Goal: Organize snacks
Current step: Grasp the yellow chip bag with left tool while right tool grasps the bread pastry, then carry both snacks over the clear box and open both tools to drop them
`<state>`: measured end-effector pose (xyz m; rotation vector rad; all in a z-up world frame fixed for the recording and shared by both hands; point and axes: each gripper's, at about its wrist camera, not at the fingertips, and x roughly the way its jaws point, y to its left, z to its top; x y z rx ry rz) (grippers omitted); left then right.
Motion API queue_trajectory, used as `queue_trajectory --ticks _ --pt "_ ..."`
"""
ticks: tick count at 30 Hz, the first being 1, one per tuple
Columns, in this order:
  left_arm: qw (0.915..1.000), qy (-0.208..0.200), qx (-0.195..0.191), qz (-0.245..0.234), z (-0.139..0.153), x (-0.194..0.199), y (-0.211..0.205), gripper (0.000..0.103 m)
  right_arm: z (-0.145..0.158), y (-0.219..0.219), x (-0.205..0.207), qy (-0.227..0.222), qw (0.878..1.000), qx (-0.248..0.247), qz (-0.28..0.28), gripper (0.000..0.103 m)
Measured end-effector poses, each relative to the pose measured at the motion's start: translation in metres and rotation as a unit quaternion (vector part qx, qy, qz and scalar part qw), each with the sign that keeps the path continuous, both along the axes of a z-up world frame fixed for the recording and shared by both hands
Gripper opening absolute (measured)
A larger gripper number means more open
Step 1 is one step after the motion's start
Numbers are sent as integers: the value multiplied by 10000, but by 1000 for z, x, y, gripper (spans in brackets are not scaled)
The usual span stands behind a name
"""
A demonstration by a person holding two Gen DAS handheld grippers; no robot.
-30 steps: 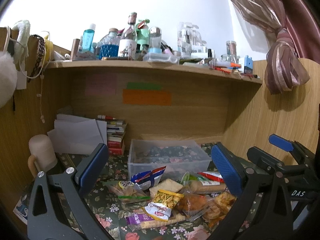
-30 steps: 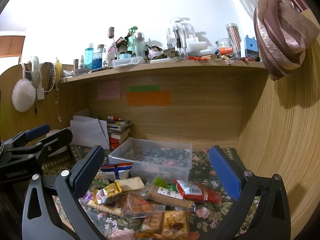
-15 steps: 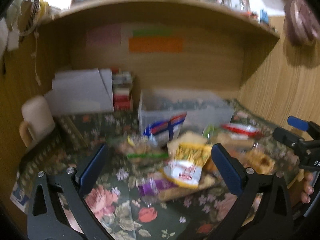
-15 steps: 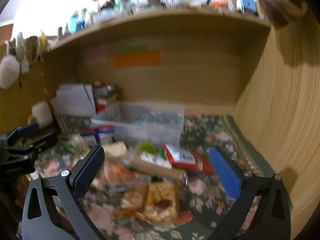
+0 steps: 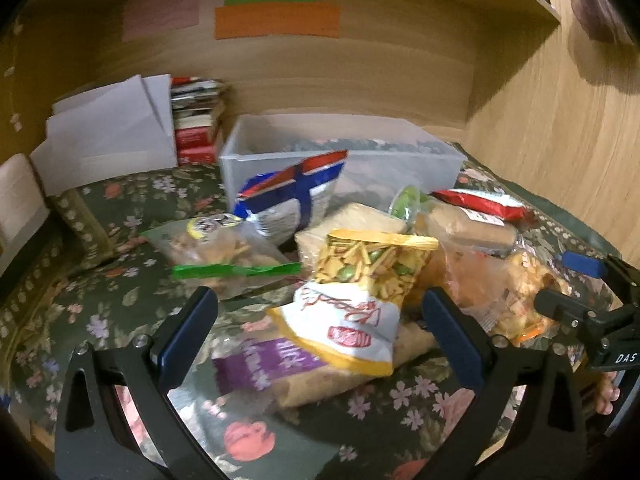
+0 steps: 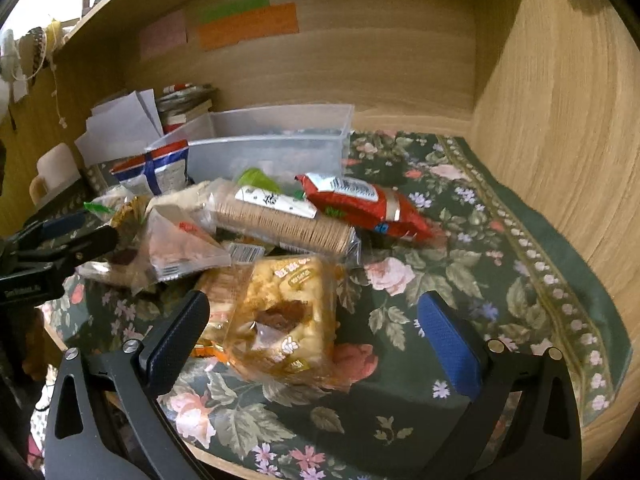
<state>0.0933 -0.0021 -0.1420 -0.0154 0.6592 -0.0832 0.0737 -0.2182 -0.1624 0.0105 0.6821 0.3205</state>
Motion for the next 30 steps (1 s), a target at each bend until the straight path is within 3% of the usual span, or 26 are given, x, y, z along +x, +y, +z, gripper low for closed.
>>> queue_trajectory --ticks 7,9,11,14,18,30 --pt "9996 110 -227 -136 -9 15 3 93 -6 0 9 183 9996 165 148 76" --pt "9993 119 -272 -227 -11 17 2 84 -7 0 10 197 9995 161 167 68" --pt "9988 123 -334 -339 -11 17 1 77 -9 1 11 247 9994 121 204 54" --pt "9977 188 -422 -499 -13 19 0 62 -12 3 12 255 9993 87 242 49" --pt "9981 146 -344 -494 -12 18 -3 57 -9 1 10 182 9995 101 244 44" --pt "9974 -386 -417 -435 27 4 4 56 21 -6 -1 -263 9993 157 198 42"
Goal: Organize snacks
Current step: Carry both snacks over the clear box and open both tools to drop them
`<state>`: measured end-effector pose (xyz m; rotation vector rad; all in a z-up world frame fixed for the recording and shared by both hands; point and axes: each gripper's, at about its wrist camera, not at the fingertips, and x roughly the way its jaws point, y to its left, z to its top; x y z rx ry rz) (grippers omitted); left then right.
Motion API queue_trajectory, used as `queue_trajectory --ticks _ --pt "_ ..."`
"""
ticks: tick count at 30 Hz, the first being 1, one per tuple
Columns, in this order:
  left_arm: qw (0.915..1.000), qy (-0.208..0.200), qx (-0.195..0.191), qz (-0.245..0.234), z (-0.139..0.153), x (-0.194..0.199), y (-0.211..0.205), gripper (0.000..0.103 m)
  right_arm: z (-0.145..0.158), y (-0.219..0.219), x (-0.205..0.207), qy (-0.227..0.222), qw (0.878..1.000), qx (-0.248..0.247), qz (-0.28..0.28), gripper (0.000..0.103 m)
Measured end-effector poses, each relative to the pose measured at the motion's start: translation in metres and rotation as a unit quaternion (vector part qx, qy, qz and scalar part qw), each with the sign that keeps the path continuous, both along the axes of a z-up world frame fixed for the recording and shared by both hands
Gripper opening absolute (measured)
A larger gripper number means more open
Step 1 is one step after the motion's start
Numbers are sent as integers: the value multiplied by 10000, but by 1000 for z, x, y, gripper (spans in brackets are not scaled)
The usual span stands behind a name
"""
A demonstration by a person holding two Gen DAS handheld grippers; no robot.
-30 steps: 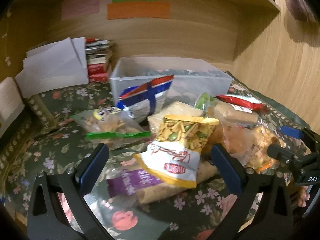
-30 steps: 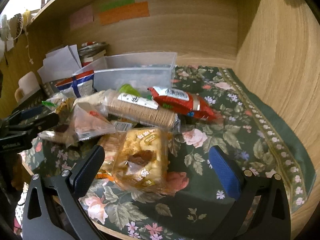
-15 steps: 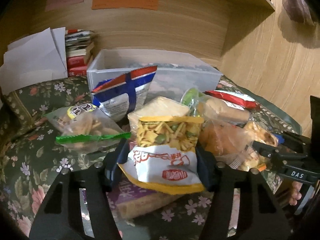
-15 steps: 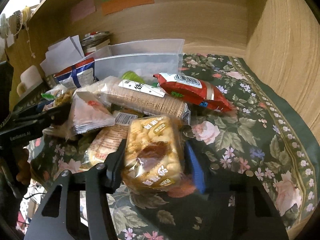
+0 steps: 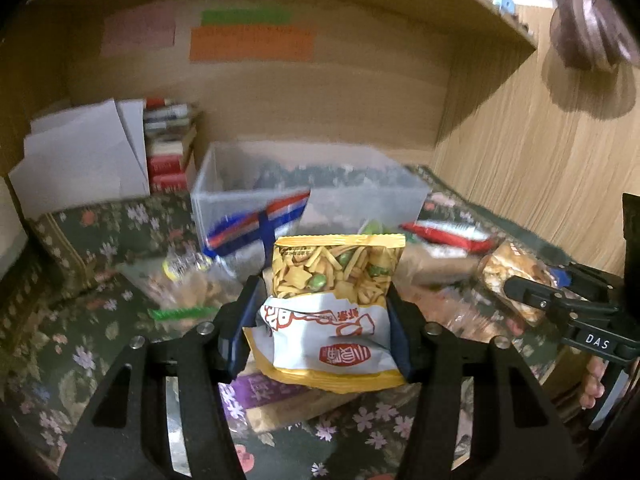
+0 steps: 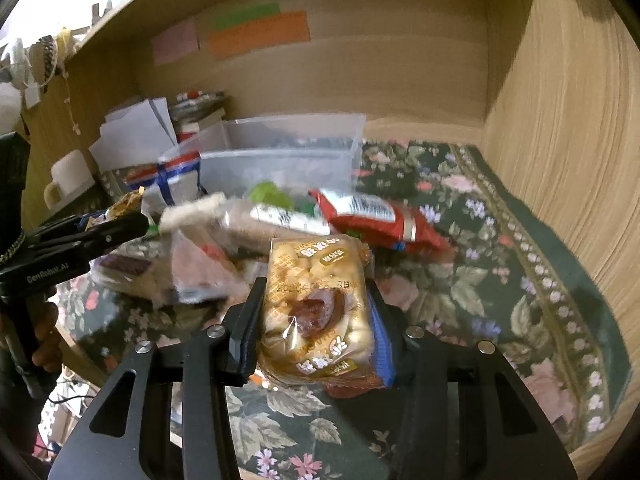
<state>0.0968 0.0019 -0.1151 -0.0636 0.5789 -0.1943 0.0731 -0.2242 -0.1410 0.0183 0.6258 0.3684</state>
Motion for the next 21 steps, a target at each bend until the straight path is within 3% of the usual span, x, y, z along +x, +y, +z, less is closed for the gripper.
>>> queue_trajectory --ticks 10,21 --pt "9980 -589 33 209 49 5 11 56 53 6 10 -785 9969 73 -5 42" --pt "9955 -796 127 505 82 43 23 56 89 28 52 -1282 9917 31 92 42"
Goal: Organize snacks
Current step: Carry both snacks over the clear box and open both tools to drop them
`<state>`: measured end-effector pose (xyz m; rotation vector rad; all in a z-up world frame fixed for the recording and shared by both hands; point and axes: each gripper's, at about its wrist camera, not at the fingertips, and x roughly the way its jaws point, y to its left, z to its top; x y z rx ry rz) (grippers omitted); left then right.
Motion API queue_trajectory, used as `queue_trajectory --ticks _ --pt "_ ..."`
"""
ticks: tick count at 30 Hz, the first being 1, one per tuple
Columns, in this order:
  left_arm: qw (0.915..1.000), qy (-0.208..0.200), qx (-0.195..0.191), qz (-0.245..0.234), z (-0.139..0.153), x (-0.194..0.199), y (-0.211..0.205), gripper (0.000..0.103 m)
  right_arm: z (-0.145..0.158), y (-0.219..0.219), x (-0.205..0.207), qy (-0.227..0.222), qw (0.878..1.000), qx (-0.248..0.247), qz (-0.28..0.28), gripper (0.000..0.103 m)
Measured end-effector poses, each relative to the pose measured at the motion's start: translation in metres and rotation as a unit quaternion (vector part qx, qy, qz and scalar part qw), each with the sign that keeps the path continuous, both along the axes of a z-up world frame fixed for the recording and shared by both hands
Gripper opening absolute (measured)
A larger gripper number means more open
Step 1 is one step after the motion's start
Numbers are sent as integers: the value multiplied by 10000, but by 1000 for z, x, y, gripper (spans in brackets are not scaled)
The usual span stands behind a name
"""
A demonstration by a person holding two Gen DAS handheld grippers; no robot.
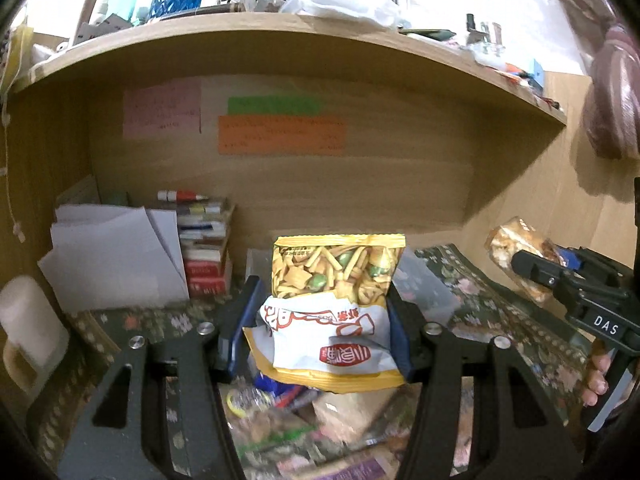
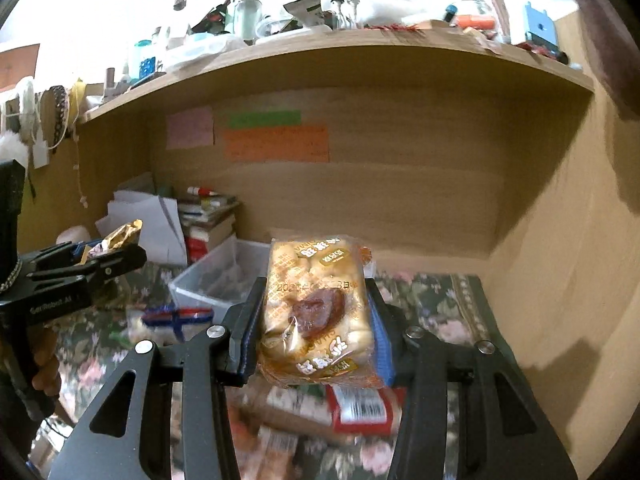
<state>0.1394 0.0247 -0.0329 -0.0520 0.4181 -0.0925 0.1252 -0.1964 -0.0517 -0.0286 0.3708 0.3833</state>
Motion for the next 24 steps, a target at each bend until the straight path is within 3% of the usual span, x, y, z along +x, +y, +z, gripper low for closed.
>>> queue_trajectory --ticks 10,17,24 --pt "9993 263 176 198 0 55 2 56 -3 20 54 318 9993 -116 141 42" --pt "9961 835 263 108 -16 99 1 57 -19 30 96 919 9951 -222 302 42" --pt "9876 1536 329 -35 -38 137 0 57 -41 38 129 1509 9871 -422 339 42"
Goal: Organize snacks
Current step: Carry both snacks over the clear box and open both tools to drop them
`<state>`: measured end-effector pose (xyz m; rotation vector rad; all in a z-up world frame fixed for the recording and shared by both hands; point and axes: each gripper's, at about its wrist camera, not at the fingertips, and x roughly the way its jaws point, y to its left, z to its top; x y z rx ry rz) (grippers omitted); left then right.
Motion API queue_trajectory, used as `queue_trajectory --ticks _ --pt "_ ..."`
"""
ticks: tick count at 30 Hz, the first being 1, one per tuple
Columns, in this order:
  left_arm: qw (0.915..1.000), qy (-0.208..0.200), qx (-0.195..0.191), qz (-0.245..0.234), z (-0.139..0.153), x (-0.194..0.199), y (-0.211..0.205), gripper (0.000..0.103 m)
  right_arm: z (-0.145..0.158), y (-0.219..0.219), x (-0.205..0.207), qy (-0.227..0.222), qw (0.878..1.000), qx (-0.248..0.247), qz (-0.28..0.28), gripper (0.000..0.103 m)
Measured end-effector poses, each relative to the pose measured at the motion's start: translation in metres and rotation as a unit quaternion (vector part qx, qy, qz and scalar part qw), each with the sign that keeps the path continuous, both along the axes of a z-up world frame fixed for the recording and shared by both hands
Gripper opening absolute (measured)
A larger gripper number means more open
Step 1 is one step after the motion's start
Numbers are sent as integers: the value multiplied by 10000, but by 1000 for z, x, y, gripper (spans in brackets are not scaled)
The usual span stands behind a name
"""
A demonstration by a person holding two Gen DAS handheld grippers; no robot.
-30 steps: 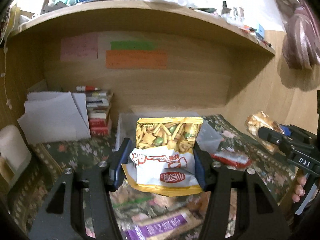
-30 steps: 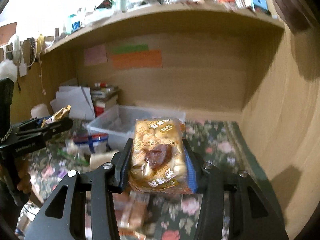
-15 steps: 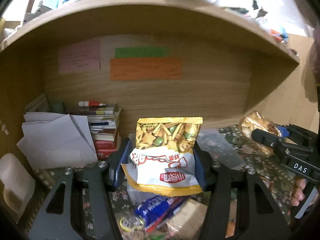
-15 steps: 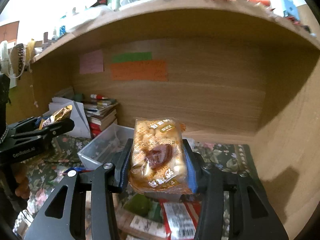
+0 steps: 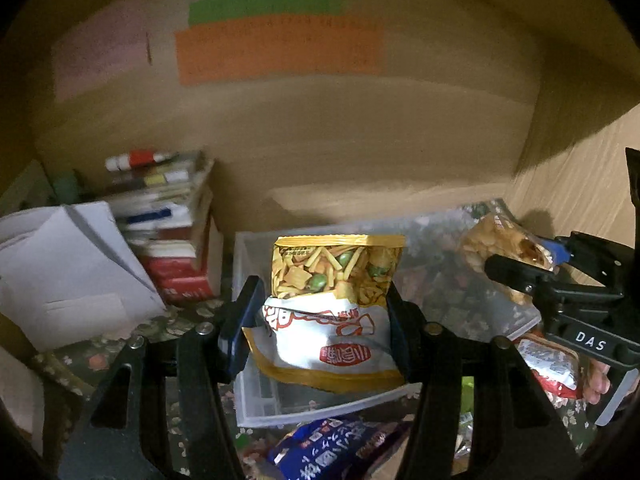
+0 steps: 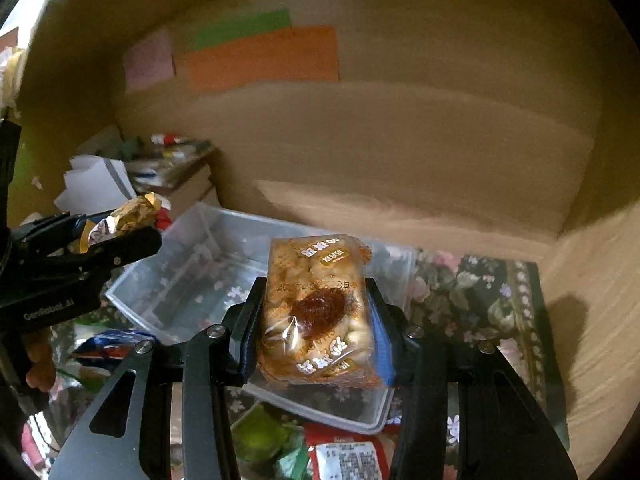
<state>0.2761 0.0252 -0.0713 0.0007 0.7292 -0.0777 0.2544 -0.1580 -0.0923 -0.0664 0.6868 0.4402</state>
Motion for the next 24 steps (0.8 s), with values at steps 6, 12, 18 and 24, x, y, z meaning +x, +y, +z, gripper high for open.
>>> queue_trajectory --ticks 6,12,18,24 --pt "9995 284 -126 45 -8 12 6 57 -15 2 15 304 9995 -123 -45 42" --pt "9990 335 -280 -14 -9 10 7 66 -11 4 16 212 9995 -207 -95 46" --pt "9997 5 -243 -53 6 -3 2 83 -3 3 0 -90 9995 -284 -100 61" --pt "9992 -282 -262 -98 20 -30 7 91 8 -5 -26 -397 9989 -252 -84 73"
